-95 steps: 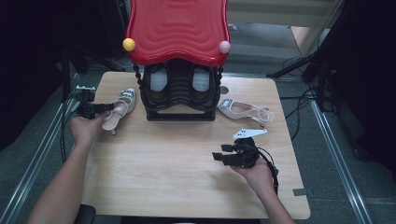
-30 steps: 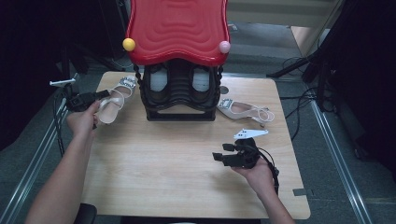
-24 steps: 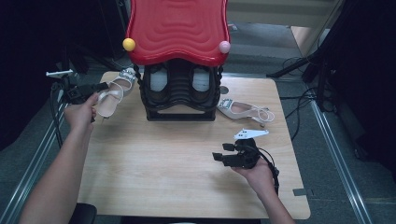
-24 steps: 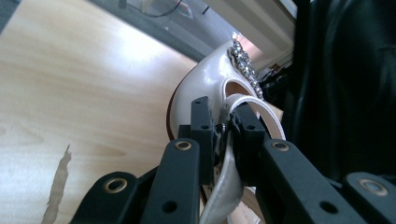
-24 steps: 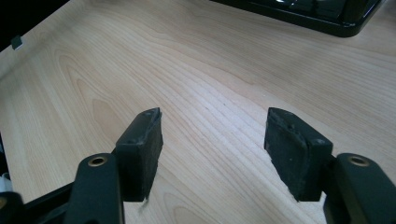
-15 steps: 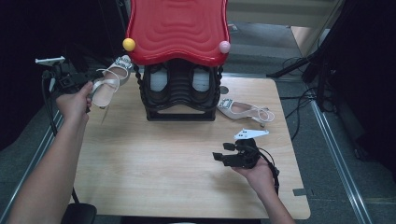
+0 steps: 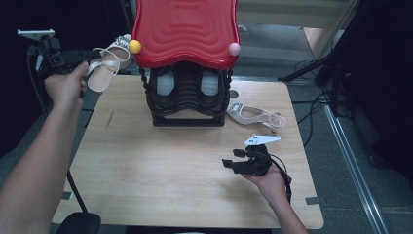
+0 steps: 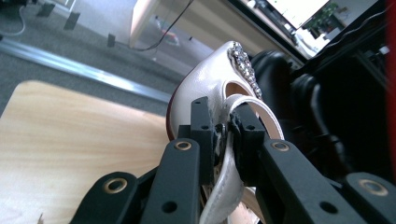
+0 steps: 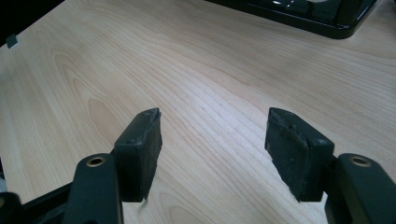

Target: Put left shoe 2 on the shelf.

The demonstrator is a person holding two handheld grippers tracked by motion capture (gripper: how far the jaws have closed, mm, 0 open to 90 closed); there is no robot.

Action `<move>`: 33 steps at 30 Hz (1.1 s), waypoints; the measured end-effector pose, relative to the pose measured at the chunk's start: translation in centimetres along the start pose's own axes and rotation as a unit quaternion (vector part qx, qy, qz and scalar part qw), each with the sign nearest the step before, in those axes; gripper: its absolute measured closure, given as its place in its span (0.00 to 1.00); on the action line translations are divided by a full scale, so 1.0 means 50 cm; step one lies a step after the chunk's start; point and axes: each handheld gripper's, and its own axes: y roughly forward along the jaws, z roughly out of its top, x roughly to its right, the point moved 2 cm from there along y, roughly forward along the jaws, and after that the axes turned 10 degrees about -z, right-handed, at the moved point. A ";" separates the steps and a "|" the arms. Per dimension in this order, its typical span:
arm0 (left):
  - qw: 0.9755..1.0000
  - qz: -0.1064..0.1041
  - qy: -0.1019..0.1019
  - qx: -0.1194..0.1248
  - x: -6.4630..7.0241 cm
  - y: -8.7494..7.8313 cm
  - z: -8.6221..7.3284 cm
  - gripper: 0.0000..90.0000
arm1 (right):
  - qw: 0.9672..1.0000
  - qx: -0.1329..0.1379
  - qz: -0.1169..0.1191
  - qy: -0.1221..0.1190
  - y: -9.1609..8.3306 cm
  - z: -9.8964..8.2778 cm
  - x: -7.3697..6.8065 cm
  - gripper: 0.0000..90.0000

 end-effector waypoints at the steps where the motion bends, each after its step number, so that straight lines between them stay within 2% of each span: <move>1: 1.000 -0.001 0.000 0.004 0.010 -0.001 0.008 0.92 | 1.000 0.001 0.000 0.000 0.000 0.000 0.001 0.42; 6: 1.000 -0.017 0.012 0.012 0.053 -0.012 0.043 0.91 | 1.000 0.001 0.001 0.000 -0.001 0.000 0.001 0.42; 9: 0.999 -0.029 0.012 0.017 0.077 -0.017 0.063 0.91 | 1.000 0.000 0.001 -0.001 -0.001 0.000 0.000 0.42; 21: 0.998 -0.039 0.044 0.033 0.189 -0.043 0.141 0.91 | 1.000 0.000 -0.001 -0.002 -0.003 0.001 0.000 0.42; 27: 0.996 -0.056 0.048 0.044 0.233 -0.052 0.163 0.91 | 1.000 0.000 -0.001 -0.003 -0.002 0.001 0.000 0.42; 33: 0.995 -0.064 0.067 0.037 0.283 -0.035 0.170 0.91 | 1.000 -0.001 -0.002 -0.003 -0.002 0.001 0.000 0.42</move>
